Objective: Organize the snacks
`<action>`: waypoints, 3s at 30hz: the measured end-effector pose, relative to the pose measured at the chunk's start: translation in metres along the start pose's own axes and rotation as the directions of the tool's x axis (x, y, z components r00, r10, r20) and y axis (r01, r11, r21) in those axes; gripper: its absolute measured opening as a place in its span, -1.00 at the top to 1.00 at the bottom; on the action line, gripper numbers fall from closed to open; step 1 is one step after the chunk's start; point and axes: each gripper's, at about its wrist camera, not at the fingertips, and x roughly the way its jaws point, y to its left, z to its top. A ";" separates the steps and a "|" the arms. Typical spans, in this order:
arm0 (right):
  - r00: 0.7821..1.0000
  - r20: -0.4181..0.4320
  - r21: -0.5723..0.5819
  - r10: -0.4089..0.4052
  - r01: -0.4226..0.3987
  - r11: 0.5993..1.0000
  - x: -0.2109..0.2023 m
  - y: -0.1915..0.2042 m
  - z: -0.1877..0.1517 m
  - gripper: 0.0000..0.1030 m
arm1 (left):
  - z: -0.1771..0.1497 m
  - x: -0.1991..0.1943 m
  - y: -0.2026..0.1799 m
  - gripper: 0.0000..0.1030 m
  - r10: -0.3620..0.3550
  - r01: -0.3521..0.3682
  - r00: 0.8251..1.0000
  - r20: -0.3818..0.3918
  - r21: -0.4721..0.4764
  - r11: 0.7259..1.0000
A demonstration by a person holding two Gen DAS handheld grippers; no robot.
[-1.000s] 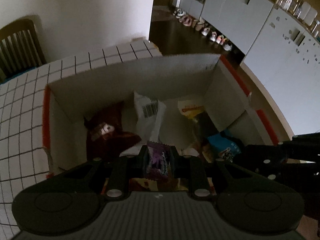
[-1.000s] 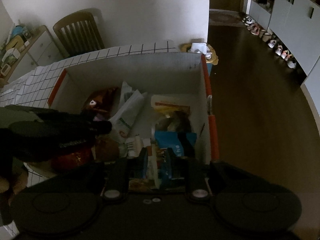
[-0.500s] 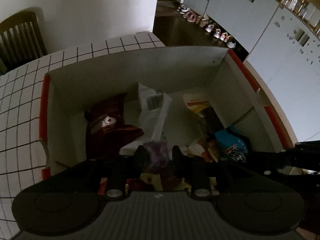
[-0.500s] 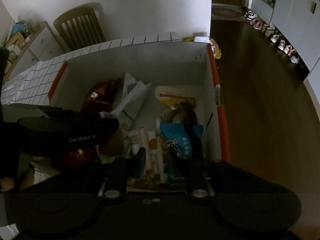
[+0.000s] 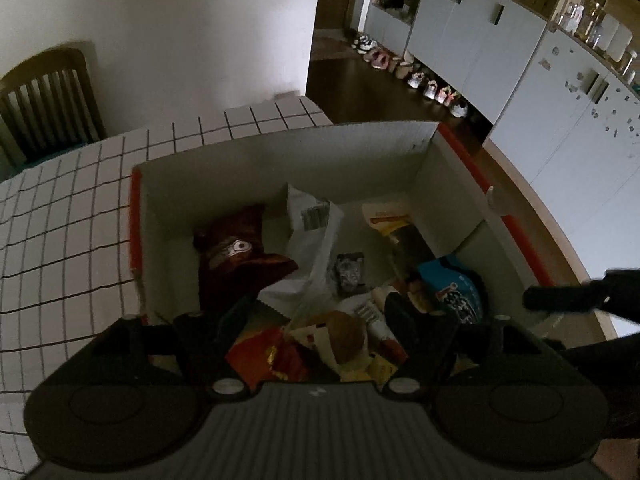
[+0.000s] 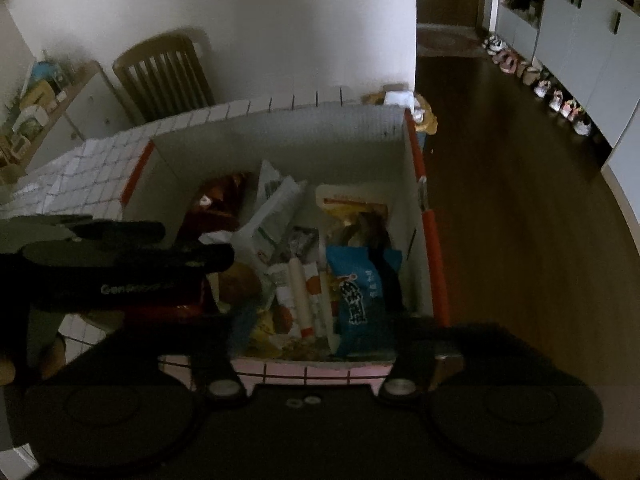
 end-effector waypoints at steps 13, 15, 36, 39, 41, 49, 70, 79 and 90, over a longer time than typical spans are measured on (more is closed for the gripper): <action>0.984 0.172 -0.030 0.042 -0.037 0.999 -0.060 0.012 -0.020 -0.80 | -0.030 -0.070 0.005 -0.49 -0.016 0.014 0.995 0.102 0.012 1.000; 0.977 0.209 -0.041 0.050 -0.043 0.998 -0.070 0.016 -0.025 -0.90 | -0.036 -0.081 0.007 -0.54 -0.017 0.016 0.993 0.120 0.011 1.000; 0.894 0.438 -0.096 0.099 -0.063 0.993 -0.135 0.038 -0.074 -1.00 | -0.085 -0.163 0.000 -1.00 -0.052 0.055 0.968 0.246 -0.006 0.998; 0.889 0.446 -0.093 0.103 -0.069 0.993 -0.138 0.040 -0.080 -1.00 | -0.092 -0.168 -0.005 -1.00 -0.050 0.048 0.967 0.251 0.016 0.999; 0.888 0.449 -0.097 0.100 -0.063 0.993 -0.140 0.042 -0.084 -1.00 | -0.095 -0.170 -0.006 -1.00 -0.053 0.049 0.967 0.249 0.021 0.999; 0.881 0.459 -0.068 0.112 -0.091 0.994 -0.143 0.042 -0.086 -1.00 | -0.097 -0.177 -0.006 -1.00 -0.048 0.050 0.963 0.266 -0.003 0.999; 0.878 0.468 -0.075 0.100 -0.073 0.995 -0.143 0.045 -0.082 -1.00 | -0.085 -0.177 -0.003 -1.00 -0.034 0.047 0.958 0.284 -0.038 0.998; 0.878 0.472 -0.085 0.082 -0.048 0.995 -0.141 0.047 -0.084 -1.00 | -0.085 -0.172 0.000 -1.00 -0.014 0.032 0.964 0.265 -0.062 0.998; 0.884 0.462 -0.090 0.078 -0.041 0.995 -0.139 0.048 -0.086 -1.00 | -0.087 -0.167 0.008 -1.00 -0.015 0.041 0.969 0.249 -0.100 0.994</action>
